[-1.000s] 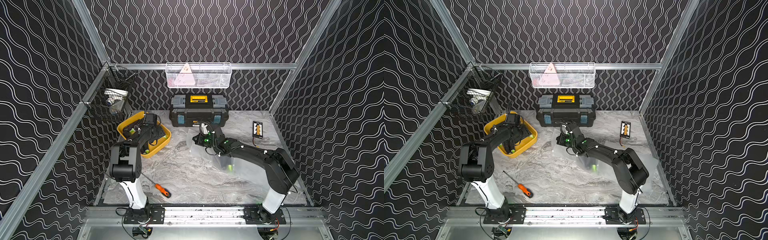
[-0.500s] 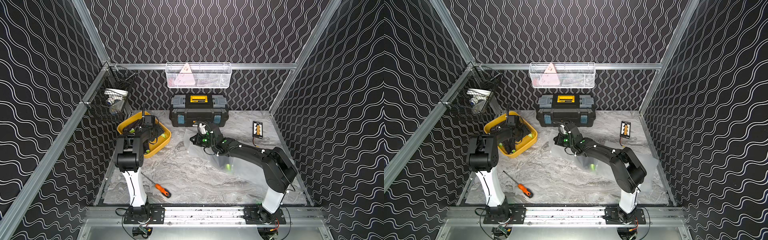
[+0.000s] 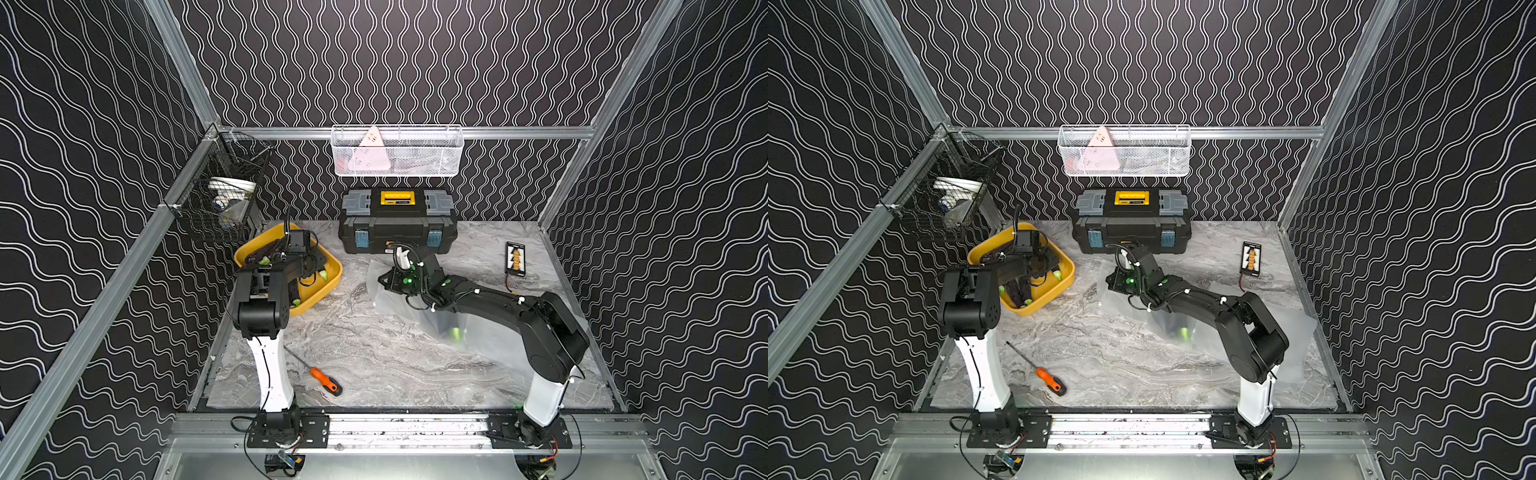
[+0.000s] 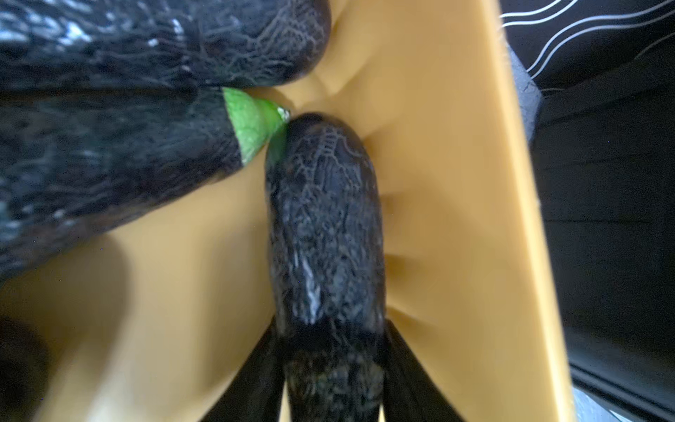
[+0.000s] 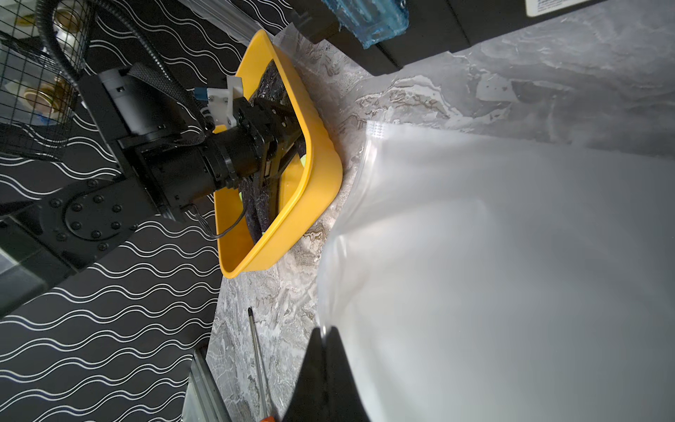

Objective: Place the eggplant in a zip-top bag and seal the zipper
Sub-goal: Pick up the eggplant from the basket, then place the eggplant in the zipper food storage bag.

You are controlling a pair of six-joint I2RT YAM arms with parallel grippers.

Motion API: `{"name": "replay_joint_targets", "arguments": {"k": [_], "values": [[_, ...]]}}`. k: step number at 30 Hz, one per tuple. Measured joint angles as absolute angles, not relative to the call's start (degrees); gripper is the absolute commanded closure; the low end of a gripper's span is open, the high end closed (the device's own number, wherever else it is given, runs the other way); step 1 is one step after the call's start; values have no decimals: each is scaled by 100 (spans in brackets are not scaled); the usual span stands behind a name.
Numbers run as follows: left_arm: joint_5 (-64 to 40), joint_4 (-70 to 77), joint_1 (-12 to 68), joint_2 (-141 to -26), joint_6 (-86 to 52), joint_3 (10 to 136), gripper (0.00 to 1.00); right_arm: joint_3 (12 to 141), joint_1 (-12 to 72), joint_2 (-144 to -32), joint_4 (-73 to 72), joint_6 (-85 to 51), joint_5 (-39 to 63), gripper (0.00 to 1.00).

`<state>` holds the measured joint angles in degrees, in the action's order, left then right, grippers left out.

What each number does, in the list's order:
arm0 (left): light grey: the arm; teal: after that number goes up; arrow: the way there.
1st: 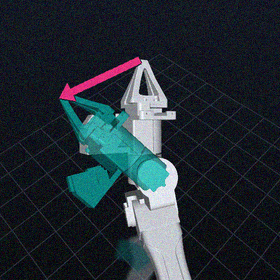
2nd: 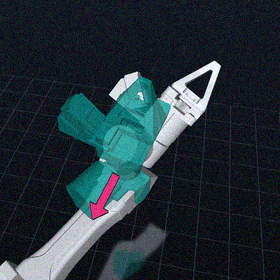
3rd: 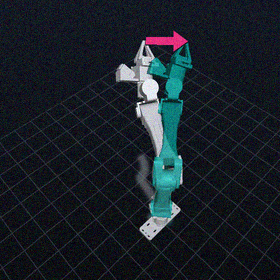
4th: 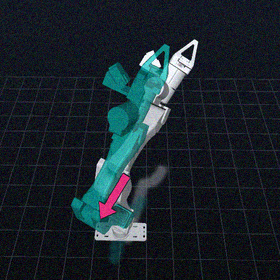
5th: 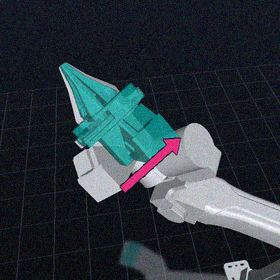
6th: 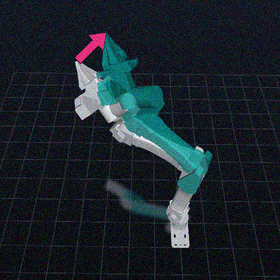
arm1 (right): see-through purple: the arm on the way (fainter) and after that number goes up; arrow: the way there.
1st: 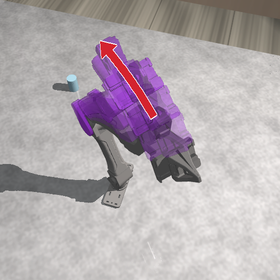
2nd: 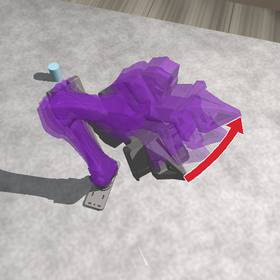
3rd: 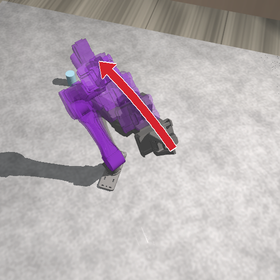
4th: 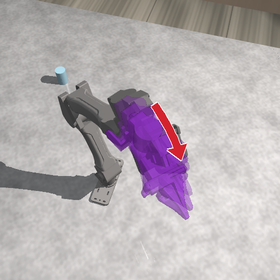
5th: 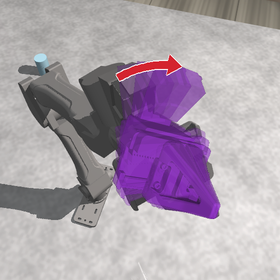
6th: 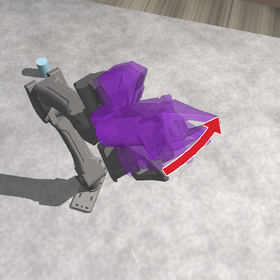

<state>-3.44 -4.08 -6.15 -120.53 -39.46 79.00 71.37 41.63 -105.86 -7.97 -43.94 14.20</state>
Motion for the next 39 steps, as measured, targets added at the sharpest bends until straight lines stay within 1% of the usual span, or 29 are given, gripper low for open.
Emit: {"name": "replay_joint_targets", "arguments": {"k": [3, 11, 17, 22, 26, 30, 39], "values": [[-338, -523, -617, -11983, -3942, 7874, 64, 7135, 4163, -10565, -788, -4394, 1420, 100], [-272, -801, -631, -11552, -3935, 7872, 65, 7072, 4163, -10353, -766, -4355, 1413, 100], [-257, -1041, -631, -10984, -3916, 7832, 65, 7043, 4158, -10307, -755, -4283, 1361, 100], [-412, -1107, -582, -10252, -3979, 7555, 65, 7046, 4139, -10294, -755, -4261, 1262, 100], [-622, -1144, -261, -9690, -4152, 7297, 65, 7063, 4123, -10294, -755, -4261, 1223, 100], [-696, -1157, 318, -9255, -4239, 7144, 65, 7078, 4123, -10294, -760, -4265, 1190, 100], [-344, -1114, 1155, -8925, -4508, 6884, 65, 6989, 4152, -10165, -801, -4480, 1280, 100]]}}
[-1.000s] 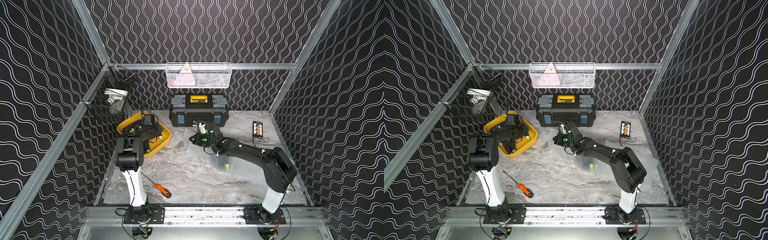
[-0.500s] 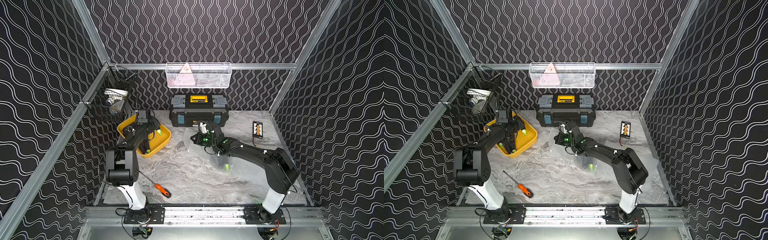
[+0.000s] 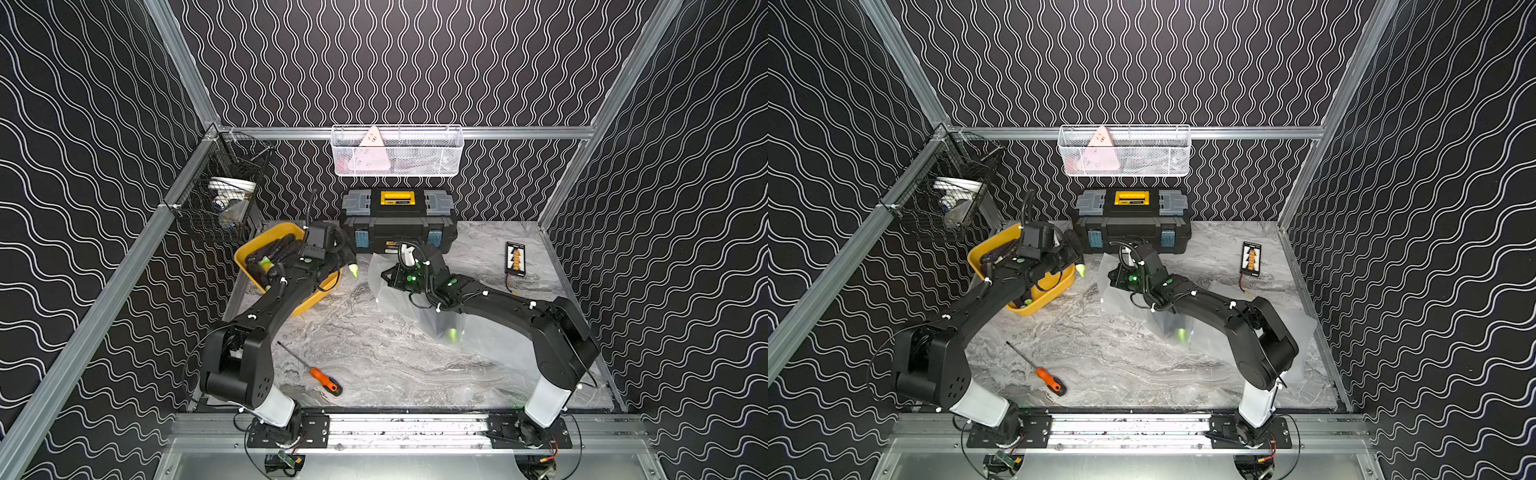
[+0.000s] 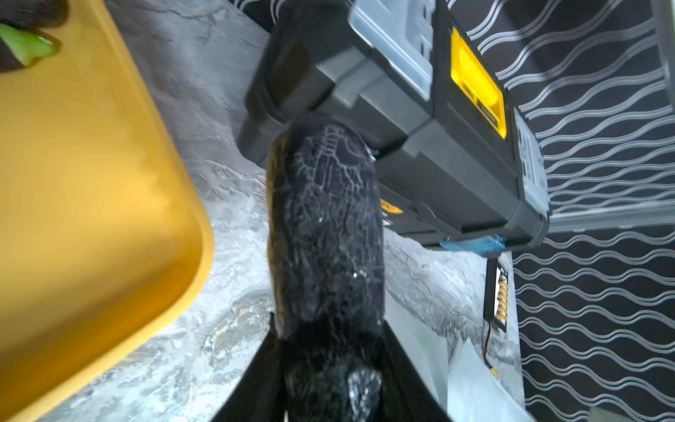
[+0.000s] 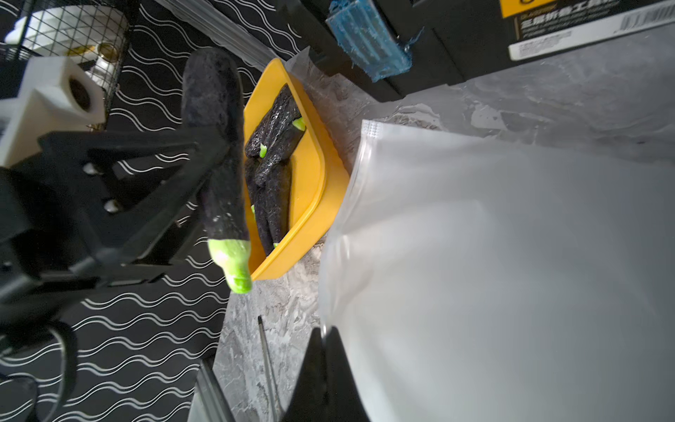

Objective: Place the eggplant in a zip-top bag and seal the zipper
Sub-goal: Place the eggplant in the zipper food storage bag.

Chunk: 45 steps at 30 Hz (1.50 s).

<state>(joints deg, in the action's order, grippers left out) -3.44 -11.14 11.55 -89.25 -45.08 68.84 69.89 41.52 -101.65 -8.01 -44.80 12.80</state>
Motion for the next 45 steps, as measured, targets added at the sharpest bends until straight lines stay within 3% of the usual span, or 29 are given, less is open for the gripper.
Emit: {"name": "replay_joint_targets", "arguments": {"k": [19, 39, 45], "values": [[364, -556, 1896, -8879, -4788, 6331, 63, 7238, 4237, -10289, -1363, -5468, 1732, 100], [-738, -991, 1907, -8934, -5336, 6650, 53, 6934, 4160, -10158, -1702, -5566, 1308, 100], [-1247, -860, 1865, -9144, -5273, 6772, 42, 6820, 4062, -10031, -1739, -5568, 1264, 100]]}}
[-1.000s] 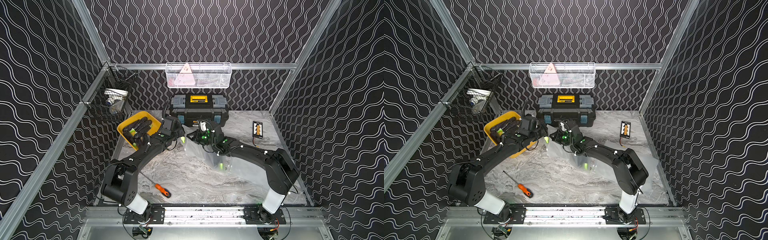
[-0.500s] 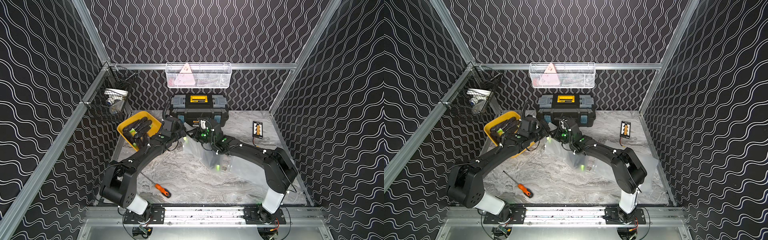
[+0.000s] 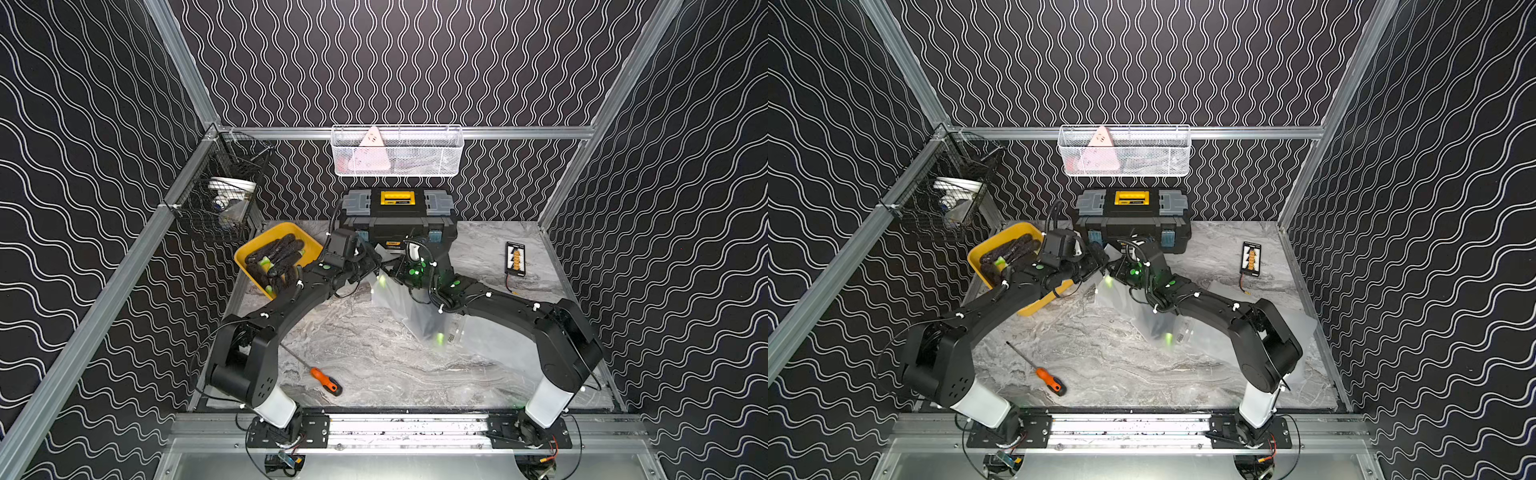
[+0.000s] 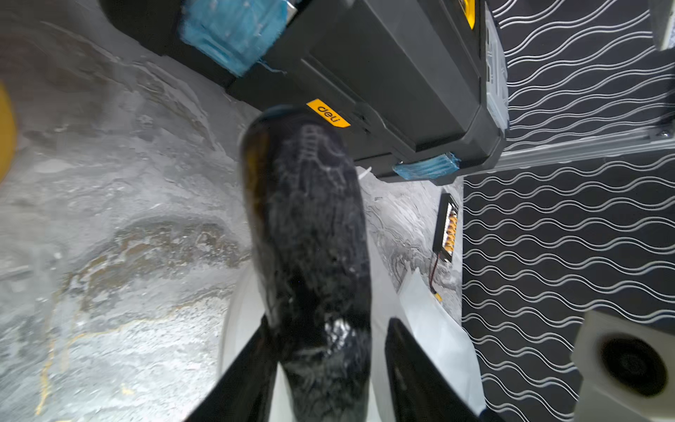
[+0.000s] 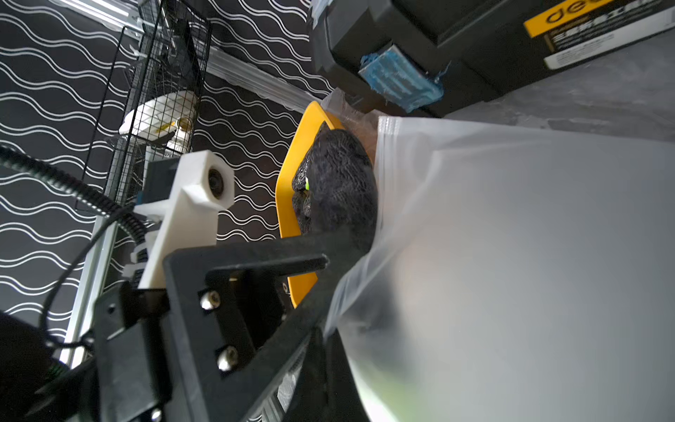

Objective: Place the eggplant in a zip-top bag and seal the zipper
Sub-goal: Place the eggplant in the zipper food storage bag, then adjust the zipper food storage bag at the center of the board.

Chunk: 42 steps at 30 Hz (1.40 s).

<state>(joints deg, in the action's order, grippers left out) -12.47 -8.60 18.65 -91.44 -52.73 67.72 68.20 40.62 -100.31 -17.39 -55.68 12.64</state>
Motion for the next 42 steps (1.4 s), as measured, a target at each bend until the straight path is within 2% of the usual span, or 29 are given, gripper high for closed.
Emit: {"name": "replay_joint_targets", "arguments": {"k": [12, 16, 21, 33, 42], "values": [[-2093, -786, 1437, -8847, -5290, 6858, 36, 6707, 3990, -9859, -1979, -5592, 1232, 100], [-2034, -1074, 1271, -8600, -5129, 6928, 38, 6707, 3927, -9795, -1981, -5588, 1205, 100], [-1747, -1643, 1452, -8241, -4589, 7019, 40, 6823, 3852, -9703, -1927, -5422, 950, 100], [-1798, -2171, 2032, -7723, -3614, 6831, 53, 7203, 3789, -9725, -1664, -5116, 213, 100], [-2014, -2180, 2112, -7981, -3413, 6770, 70, 7231, 3778, -9695, -1562, -4989, 84, 100]]}}
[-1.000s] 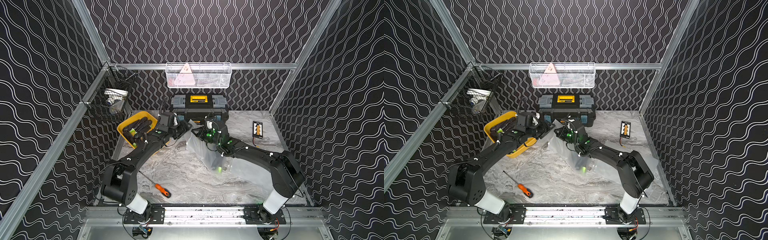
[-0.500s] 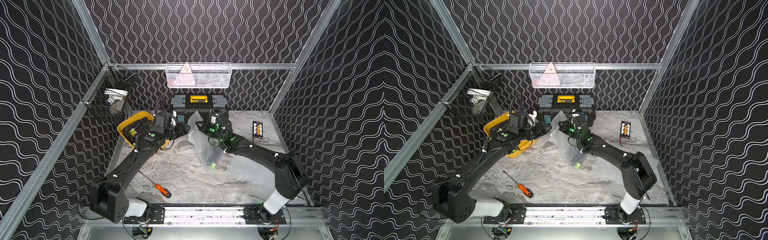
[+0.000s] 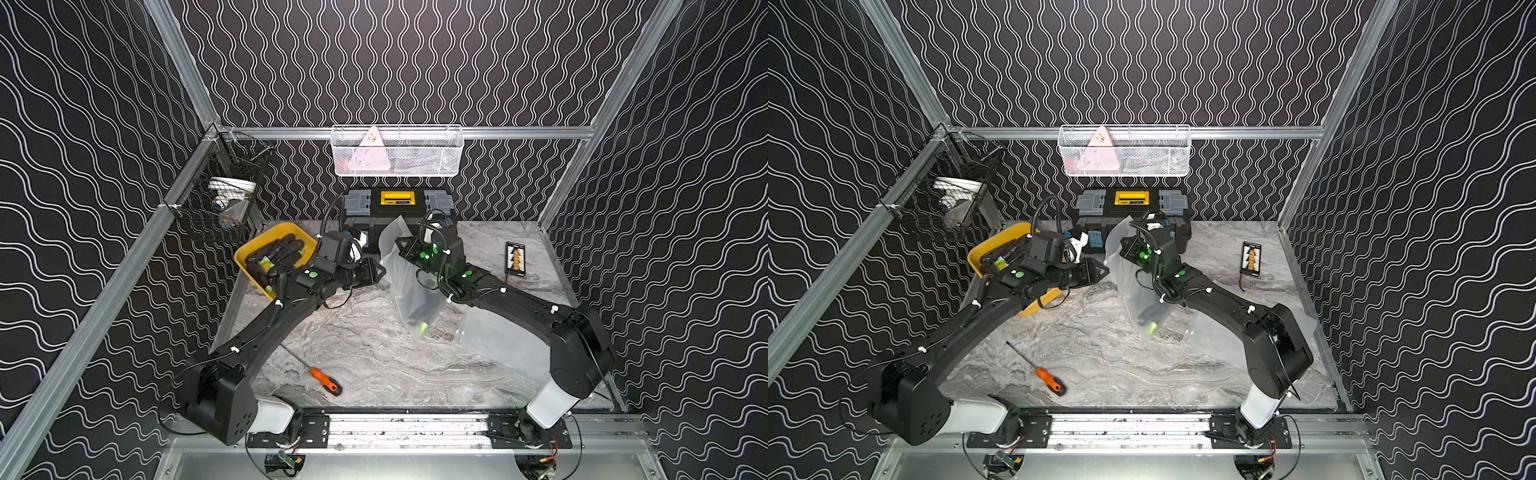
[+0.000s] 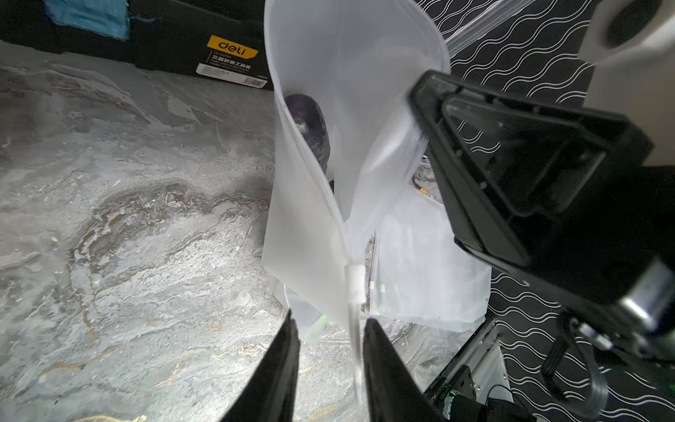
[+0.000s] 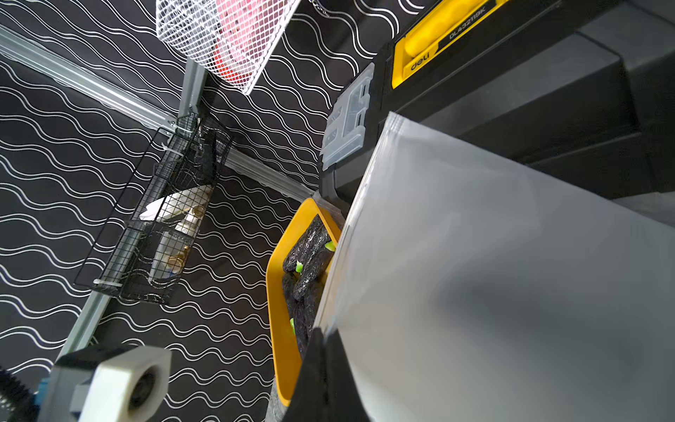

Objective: Place the eggplant in a zip-top bag and seal the zipper
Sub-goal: Adjust the zipper food storage bag at the center of the board.

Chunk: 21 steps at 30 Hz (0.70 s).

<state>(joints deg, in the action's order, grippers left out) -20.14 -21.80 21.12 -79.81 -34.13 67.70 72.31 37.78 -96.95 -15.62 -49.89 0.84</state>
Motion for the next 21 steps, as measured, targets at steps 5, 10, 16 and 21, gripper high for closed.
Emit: {"name": "replay_joint_targets", "arguments": {"k": [5, 10, 16, 21], "values": [[-2018, -2082, 2119, -8071, -3367, 6770, 99, 7194, 3778, -9620, -1544, -4984, 78, 100], [-2034, -2112, 2123, -8180, -3177, 6895, 100, 7153, 3765, -9579, -1481, -4939, 82, 100], [-1905, -2768, 2119, -8479, -2403, 7841, 100, 7105, 3660, -9376, -1304, -4687, 261, 93], [-1944, -3498, 2119, -8757, -1544, 9043, 100, 7266, 3590, -9035, -882, -4248, 445, 72]]}}
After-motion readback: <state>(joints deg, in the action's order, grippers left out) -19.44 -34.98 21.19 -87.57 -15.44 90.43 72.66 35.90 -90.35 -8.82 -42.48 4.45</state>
